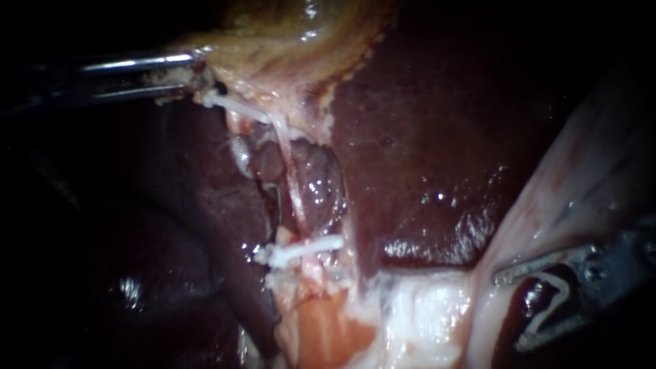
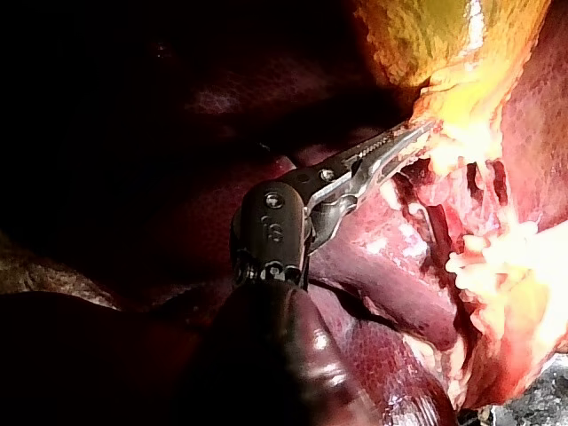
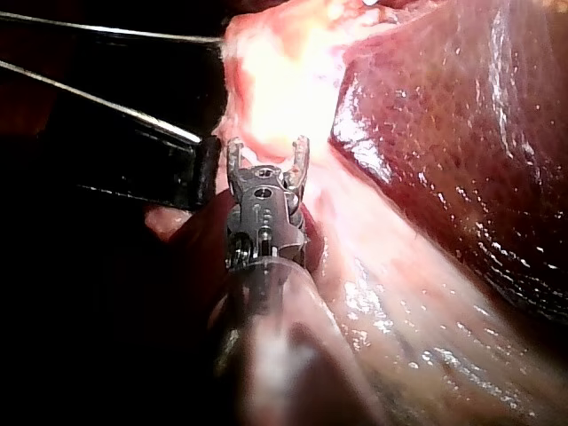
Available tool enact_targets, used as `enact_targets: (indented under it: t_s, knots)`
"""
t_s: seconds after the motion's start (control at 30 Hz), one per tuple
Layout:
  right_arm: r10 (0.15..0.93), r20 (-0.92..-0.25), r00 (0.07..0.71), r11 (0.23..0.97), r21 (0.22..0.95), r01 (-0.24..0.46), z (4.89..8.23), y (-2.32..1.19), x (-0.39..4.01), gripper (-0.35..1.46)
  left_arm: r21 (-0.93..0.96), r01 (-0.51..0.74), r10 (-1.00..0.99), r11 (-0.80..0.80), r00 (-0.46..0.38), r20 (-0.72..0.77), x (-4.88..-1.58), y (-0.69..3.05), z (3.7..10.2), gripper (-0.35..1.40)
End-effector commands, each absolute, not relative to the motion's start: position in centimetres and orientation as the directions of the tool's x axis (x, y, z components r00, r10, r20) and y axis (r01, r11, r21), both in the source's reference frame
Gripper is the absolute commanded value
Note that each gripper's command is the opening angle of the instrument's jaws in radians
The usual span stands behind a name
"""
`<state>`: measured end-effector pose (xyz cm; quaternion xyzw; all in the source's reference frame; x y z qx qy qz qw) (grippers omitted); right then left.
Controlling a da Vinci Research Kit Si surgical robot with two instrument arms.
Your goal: Clipping second clip right tube
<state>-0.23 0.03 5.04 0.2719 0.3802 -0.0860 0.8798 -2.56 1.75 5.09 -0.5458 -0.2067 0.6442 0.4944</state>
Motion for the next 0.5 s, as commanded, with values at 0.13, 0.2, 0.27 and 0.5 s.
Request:
enact_targets:
  t_s: [0.13,0.2,0.27,0.5]
  knots:
    - [0.055,-0.716,0.696,0.837,0.413,0.358,5.04,0.03,-0.23,0.5,-0.8,-0.427,0.858,-0.421,0.099,-0.504,-2.49,1.8,5.06,-0.35]
    - [0.056,-0.716,0.696,0.837,0.413,0.358,5.04,0.03,-0.22,0.5,-0.798,-0.432,0.857,-0.419,0.101,-0.505,-2.49,1.79,5.06,-0.35]
    - [0.056,-0.716,0.696,0.837,0.413,0.358,5.04,0.04,-0.22,0.5,-0.796,-0.439,0.856,-0.417,0.104,-0.506,-2.5,1.79,5.06,-0.35]
    - [0.141,-0.735,0.663,0.835,0.448,0.319,5.0,0.11,-0.06,0.5,-0.794,-0.438,0.854,-0.422,0.101,-0.51,-2.51,1.78,5.05,-0.35]
